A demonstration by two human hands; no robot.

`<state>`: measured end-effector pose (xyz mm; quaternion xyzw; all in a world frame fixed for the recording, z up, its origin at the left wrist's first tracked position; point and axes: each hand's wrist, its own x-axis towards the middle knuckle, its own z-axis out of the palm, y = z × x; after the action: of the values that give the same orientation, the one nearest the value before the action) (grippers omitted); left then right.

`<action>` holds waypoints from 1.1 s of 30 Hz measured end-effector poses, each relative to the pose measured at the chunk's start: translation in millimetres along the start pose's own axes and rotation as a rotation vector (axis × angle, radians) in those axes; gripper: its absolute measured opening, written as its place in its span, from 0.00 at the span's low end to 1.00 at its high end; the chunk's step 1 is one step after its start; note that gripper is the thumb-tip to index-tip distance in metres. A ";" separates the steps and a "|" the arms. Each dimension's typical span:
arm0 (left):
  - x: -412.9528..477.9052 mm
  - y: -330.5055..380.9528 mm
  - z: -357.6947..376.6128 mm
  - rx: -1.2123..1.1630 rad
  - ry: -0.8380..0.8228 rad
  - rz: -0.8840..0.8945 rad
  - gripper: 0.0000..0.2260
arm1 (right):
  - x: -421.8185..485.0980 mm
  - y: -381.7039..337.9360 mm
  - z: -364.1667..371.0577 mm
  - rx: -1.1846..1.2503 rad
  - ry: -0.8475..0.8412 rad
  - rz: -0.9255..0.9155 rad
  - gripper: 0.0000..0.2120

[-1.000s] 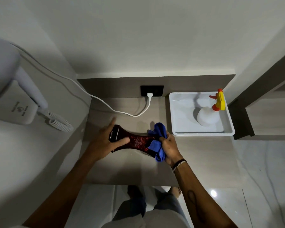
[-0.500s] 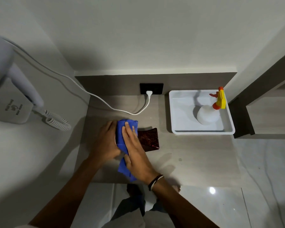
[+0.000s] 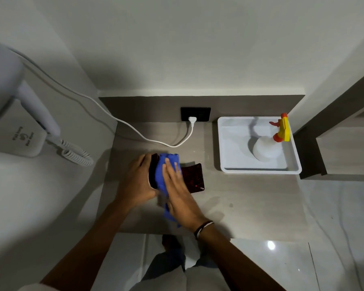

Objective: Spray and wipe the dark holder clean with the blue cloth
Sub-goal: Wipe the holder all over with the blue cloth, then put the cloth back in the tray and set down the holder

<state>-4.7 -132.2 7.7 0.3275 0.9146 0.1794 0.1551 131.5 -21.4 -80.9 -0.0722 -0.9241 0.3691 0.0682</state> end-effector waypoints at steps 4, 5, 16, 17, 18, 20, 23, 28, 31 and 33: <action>-4.8 3.2 -0.9 0.048 -0.015 -0.056 0.50 | -15.7 43.0 -21.0 -0.152 -0.057 0.232 0.47; -5.6 6.0 -0.9 0.047 -0.010 -0.060 0.51 | -14.6 38.2 -21.8 -0.098 -0.045 0.248 0.47; -1.9 12.2 -9.4 0.074 -0.022 -0.060 0.49 | -24.9 48.4 -6.1 -0.303 0.059 0.173 0.49; -1.3 14.3 -9.7 0.080 -0.021 -0.048 0.50 | -31.2 60.5 -13.5 -0.229 0.014 0.224 0.48; -0.3 16.5 -9.5 0.086 -0.014 -0.035 0.51 | -35.6 68.4 -22.2 -0.125 -0.005 0.266 0.47; 2.8 21.0 -10.0 0.114 0.025 -0.007 0.50 | -38.3 72.4 -40.0 0.083 0.090 0.346 0.41; 10.0 30.0 -8.7 0.178 0.056 0.037 0.52 | -33.7 70.4 -66.4 0.250 0.276 0.425 0.36; 20.3 43.0 -2.2 0.250 0.039 0.105 0.53 | -25.0 78.9 -94.7 0.205 0.370 0.431 0.38; 23.3 43.2 4.6 0.238 0.038 0.134 0.53 | -22.0 91.2 -108.5 0.148 0.360 0.430 0.37; 24.2 41.8 9.5 0.211 0.053 0.150 0.52 | -18.2 101.3 -120.2 0.109 0.354 0.444 0.36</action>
<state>4.0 -84.1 13.2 0.4046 0.9051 0.1020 0.0817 179.4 128.8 -66.0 -0.3322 -0.8382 0.4058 0.1499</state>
